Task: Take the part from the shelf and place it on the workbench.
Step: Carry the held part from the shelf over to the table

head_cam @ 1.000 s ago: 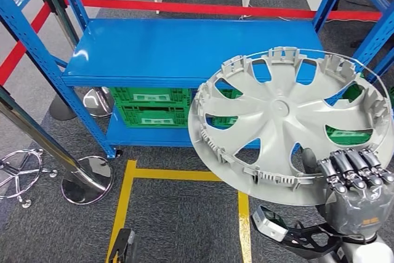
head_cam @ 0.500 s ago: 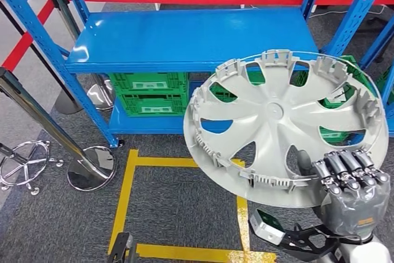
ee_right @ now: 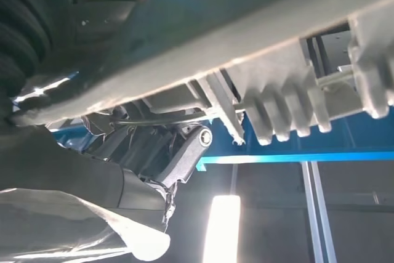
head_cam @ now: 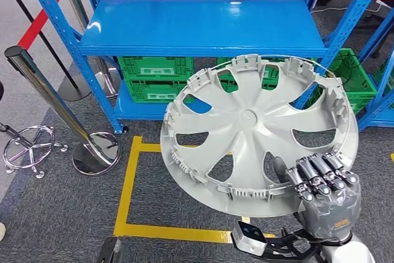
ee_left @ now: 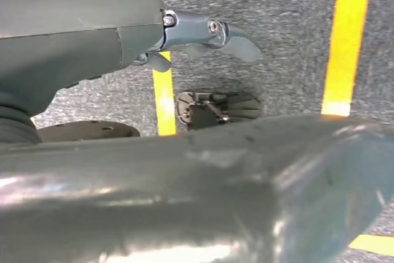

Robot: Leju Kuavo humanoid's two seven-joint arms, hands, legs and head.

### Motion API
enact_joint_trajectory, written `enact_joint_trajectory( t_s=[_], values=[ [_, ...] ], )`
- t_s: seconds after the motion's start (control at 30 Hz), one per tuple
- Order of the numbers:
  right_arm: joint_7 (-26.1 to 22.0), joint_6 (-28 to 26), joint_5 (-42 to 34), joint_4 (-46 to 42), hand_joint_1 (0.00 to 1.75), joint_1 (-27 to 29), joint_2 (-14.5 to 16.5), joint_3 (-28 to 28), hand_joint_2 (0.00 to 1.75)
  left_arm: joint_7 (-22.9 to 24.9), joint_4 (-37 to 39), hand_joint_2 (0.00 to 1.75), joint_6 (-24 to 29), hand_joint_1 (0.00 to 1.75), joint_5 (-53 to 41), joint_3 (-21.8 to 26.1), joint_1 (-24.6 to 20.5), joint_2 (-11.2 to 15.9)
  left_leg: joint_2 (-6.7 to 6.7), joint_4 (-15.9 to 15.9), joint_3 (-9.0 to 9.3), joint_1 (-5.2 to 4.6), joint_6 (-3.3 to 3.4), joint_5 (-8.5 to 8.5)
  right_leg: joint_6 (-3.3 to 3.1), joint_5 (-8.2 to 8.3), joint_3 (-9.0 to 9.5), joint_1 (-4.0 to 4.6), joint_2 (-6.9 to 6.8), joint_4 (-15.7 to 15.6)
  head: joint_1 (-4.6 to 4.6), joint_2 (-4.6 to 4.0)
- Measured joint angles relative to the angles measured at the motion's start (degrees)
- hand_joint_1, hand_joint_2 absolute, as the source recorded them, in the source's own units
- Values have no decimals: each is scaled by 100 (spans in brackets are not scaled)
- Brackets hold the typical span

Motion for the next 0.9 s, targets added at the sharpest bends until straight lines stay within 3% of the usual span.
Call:
enact_joint_trajectory(
  t_s=[0.07,0.1,0.13,0.2,0.23,0.27,0.33,0.37,0.4,0.43,0.5,0.57,0.6,0.63,0.7,0.73,0.77,0.87,0.9],
  values=[
    [-16,0,0,30,175,-19,50,20,175,5,2,0,-8,0,4,15,2,24,-2,52,-125,-12,-47,97,-26,52,578,19,1,-855,-3,0],
    [-27,0,0,43,175,-27,80,31,175,11,6,0,-10,0,6,21,3,38,-1,61,-159,-14,-71,153,-37,8,740,34,7,-1126,-5,1],
    [-42,0,0,57,175,-33,113,41,175,20,12,0,-11,0,7,27,4,57,0,54,-182,-12,-97,214,-44,-26,807,52,13,-1259,-7,1],
    [-80,1,0,84,175,-40,178,48,175,46,33,0,-19,0,6,34,12,112,-8,36,-218,-2,-156,266,-81,56,719,44,9,-1283,-4,1],
    [-101,1,1,97,175,-47,219,50,175,63,42,0,-27,0,4,36,17,140,-14,103,-251,5,-199,158,-123,107,667,32,-3,-1286,-12,0],
    [-119,2,1,109,175,-51,258,52,175,80,49,0,-35,0,1,37,21,162,-20,277,-300,15,-246,-55,-170,166,606,17,-17,-1282,-25,0],
    [-145,2,2,122,175,-55,319,58,175,106,54,0,-52,0,-4,38,21,185,-22,968,-432,57,-333,-656,-239,262,469,13,-35,-1231,-49,0],
    [-153,2,2,126,175,-54,341,60,175,116,56,0,-59,0,-8,38,19,191,-22,1352,-482,80,-366,-869,-246,306,380,13,-41,-1192,-55,0],
    [-162,2,2,129,175,-53,361,62,175,127,57,0,-66,0,-15,38,18,196,-22,1628,-481,102,-392,-955,-247,346,282,12,-44,-1148,-53,0],
    [-170,2,2,132,175,-50,380,63,175,138,58,0,-73,0,-25,38,17,198,-22,1721,-406,123,-411,-918,-242,380,184,10,-45,-1099,-55,0],
    [-186,2,2,134,175,-44,407,63,175,154,59,0,-83,0,-42,38,12,199,-23,1308,7,158,-423,-646,-220,436,10,3,-40,-999,-55,0],
    [-198,2,2,134,175,-42,431,60,175,164,59,0,-91,0,-53,38,-8,199,-39,565,510,160,-398,-581,-173,490,-109,6,-35,-932,-52,0],
    [-202,2,2,134,175,-45,447,59,175,171,62,0,-94,0,-61,38,-19,199,-47,301,656,146,-372,-613,-140,535,-149,5,-36,-923,-51,0],
    [-207,2,2,135,175,-49,464,57,175,181,66,0,-100,0,-73,38,-28,199,-54,157,710,125,-338,-653,-103,590,-179,-1,-38,-933,-51,0],
    [-217,2,1,138,175,-53,488,56,175,206,74,0,-111,0,-93,38,-31,198,-42,63,664,106,-241,-569,-23,676,-233,-23,-28,-960,-52,0],
    [-222,2,1,142,175,-53,493,56,175,218,77,0,-117,0,-101,38,-31,198,-28,31,620,107,-187,-500,8,614,-276,-28,-16,-934,-47,1],
    [-226,2,1,150,175,-57,496,56,175,229,80,0,-122,0,-104,38,-32,202,-13,1,564,112,-124,-423,29,443,-342,-28,-2,-814,-39,1],
    [-238,2,0,197,175,-75,499,57,175,245,83,0,-140,0,-107,39,-41,225,7,-11,324,91,-17,-205,58,-341,-579,-26,13,113,0,1],
    [-240,2,0,217,175,-78,500,57,175,249,83,0,-148,0,-107,40,-41,230,7,-6,231,78,-16,-131,67,-441,-598,-26,13,411,7,1]
  ],
)
